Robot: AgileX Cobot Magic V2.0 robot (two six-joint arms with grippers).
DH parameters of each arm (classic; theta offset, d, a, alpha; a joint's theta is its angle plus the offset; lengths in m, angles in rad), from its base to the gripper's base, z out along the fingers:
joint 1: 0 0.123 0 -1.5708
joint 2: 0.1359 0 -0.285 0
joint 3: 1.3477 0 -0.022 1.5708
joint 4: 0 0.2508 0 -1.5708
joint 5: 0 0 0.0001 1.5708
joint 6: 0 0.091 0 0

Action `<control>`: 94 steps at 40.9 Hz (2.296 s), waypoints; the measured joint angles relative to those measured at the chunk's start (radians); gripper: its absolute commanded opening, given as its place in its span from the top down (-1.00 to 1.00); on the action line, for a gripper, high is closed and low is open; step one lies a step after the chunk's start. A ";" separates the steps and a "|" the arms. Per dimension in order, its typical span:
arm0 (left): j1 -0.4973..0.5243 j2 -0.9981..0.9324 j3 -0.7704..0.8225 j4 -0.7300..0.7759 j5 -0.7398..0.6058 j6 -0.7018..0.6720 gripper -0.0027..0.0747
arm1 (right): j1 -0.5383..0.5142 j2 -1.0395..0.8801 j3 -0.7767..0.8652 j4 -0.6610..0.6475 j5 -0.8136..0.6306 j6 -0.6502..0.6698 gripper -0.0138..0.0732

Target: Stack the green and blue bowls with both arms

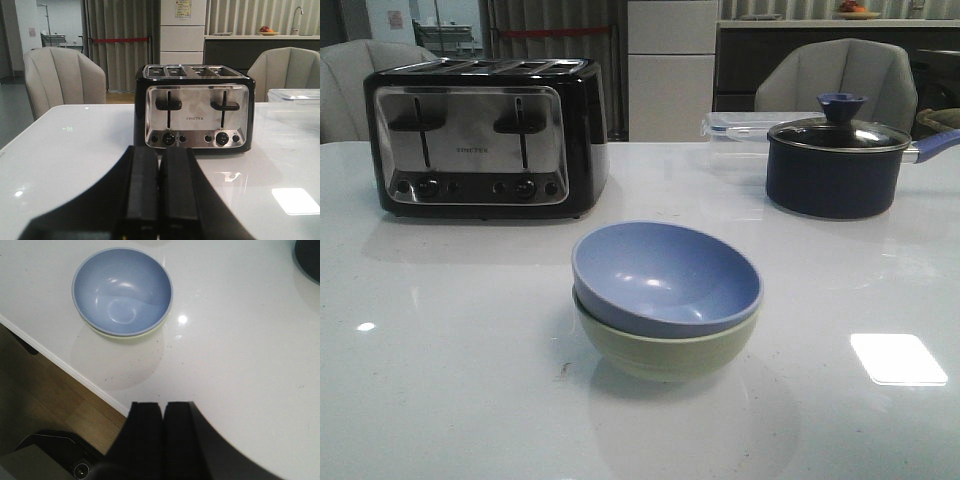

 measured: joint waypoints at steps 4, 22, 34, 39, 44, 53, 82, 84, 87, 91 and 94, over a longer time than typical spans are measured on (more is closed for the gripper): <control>0.000 0.000 0.000 0.006 0.000 0.004 0.68 | 0.000 0.000 0.000 0.000 0.000 0.000 0.56; 0.000 0.000 0.000 0.014 0.000 0.004 0.68 | 0.000 0.000 0.000 0.000 0.001 0.000 0.56; 0.002 0.000 0.000 0.014 0.000 -0.002 0.68 | 0.000 0.000 0.000 0.000 0.001 0.000 0.56; 0.020 0.000 0.000 0.014 0.000 -0.002 0.68 | 0.000 0.000 0.000 0.000 0.001 0.000 0.56; 0.035 0.000 0.000 0.014 0.000 -0.002 0.68 | 0.000 0.000 0.000 0.000 0.004 0.000 0.56; 0.037 0.000 0.000 0.014 0.000 -0.002 0.68 | 0.000 0.000 0.000 0.000 0.004 0.000 0.56; 0.037 0.000 0.000 0.014 0.002 -0.002 0.68 | -0.053 -0.070 0.057 -0.010 -0.045 0.000 0.56; 0.037 0.000 0.000 0.014 0.002 -0.002 0.68 | -0.101 -0.110 0.099 -0.015 -0.088 0.000 0.56; 0.037 0.000 0.000 0.014 0.002 -0.002 0.68 | -0.187 -0.197 0.171 -0.033 -0.181 0.000 0.56; 0.037 0.000 0.000 0.014 0.002 -0.002 0.68 | -0.292 -0.325 0.293 -0.052 -0.304 0.000 0.56; 0.037 0.000 0.000 0.014 0.002 -0.002 0.68 | -0.362 -0.428 0.380 -0.056 -0.392 0.000 0.56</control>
